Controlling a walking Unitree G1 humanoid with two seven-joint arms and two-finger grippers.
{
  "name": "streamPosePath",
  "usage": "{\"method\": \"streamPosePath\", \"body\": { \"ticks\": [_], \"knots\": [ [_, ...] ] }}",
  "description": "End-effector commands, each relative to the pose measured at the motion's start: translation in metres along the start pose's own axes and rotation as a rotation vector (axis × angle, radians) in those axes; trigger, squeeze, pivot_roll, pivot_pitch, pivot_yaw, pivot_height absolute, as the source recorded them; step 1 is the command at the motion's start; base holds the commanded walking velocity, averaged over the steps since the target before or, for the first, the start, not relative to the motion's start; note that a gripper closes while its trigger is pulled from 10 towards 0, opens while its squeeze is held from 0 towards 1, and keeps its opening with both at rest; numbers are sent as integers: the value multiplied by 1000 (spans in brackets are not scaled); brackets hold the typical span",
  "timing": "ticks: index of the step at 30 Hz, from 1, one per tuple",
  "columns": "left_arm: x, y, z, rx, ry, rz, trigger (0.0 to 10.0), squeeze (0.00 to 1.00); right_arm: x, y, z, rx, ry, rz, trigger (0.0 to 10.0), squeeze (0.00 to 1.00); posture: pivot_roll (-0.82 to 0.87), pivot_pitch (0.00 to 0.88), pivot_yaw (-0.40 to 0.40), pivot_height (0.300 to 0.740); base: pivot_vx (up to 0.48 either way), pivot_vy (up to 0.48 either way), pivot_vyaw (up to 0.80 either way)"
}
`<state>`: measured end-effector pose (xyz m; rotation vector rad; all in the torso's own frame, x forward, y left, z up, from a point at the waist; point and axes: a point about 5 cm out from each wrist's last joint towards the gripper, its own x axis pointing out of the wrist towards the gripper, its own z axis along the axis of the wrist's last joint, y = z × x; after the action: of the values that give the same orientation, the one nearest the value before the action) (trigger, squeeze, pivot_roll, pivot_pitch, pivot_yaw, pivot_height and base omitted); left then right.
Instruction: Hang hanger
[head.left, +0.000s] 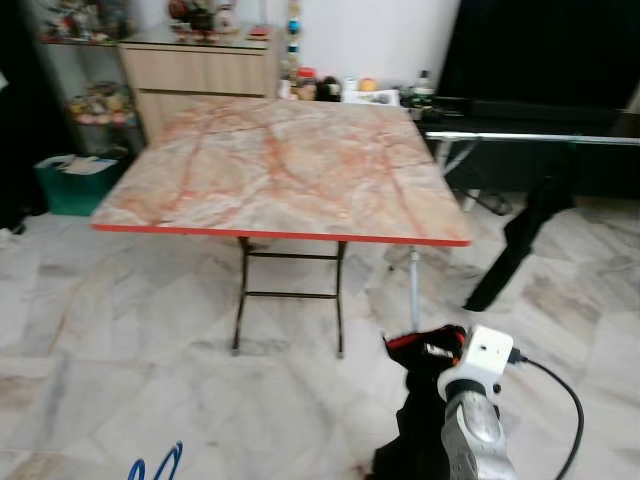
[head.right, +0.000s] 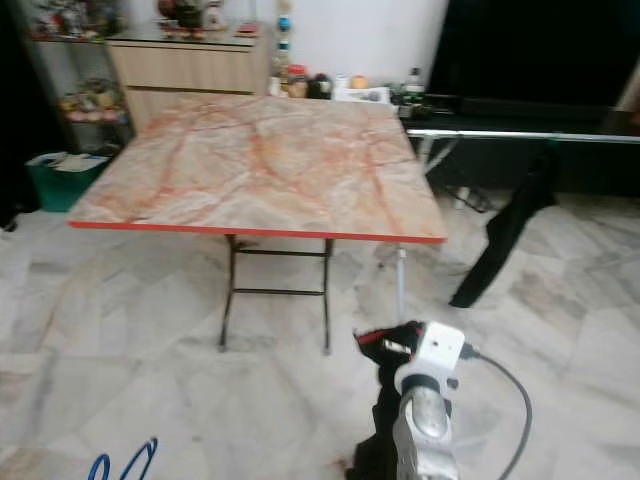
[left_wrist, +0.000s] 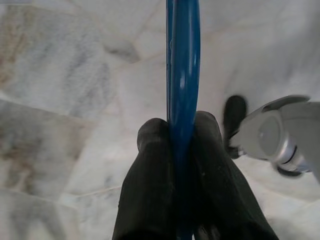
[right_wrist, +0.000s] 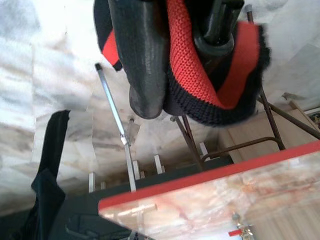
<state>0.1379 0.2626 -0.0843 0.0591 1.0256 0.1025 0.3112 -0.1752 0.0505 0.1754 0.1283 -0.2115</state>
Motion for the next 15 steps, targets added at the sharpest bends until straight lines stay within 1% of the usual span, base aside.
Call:
{"method": "streamPosePath", "body": {
  "ticks": [1, 6, 7, 10, 14, 15],
  "knots": [
    [0, -3, -3, 6, 14, -7, 10000, 0, -1, -8, 0, -7, -8, -21, 10000, 0, 174, 0, -6, 740, 0, 0, 0],
    [1, -7, -3, -16, 10, -31, 10000, 0, -1, -8, 0, -23, -8, -21, 10000, 0, 174, 0, -8, 740, 0, 0, 0],
    [1, -9, -3, -26, 7, -43, 10000, 0, 0, -9, 3, -32, -27, -14, 10000, 0, 174, 0, -8, 740, 0, 0, 569],
    [1, -10, -3, -23, 10, -42, 10000, 0, 0, -9, 4, -53, -38, -12, 10000, 0, 172, 0, -7, 740, 0, 0, 723],
    [2, -14, -3, -12, 21, -47, 10000, 0, 0, -9, 4, -33, -36, -11, 10000, 0, 174, 0, -6, 740, 0, 0, 800],
    [2, -15, -3, -11, 22, -48, 10000, 0, 0, -9, 3, -33, -35, -12, 10000, 0, 174, 0, -6, 740, 255, 0, 800]
  ]
}}
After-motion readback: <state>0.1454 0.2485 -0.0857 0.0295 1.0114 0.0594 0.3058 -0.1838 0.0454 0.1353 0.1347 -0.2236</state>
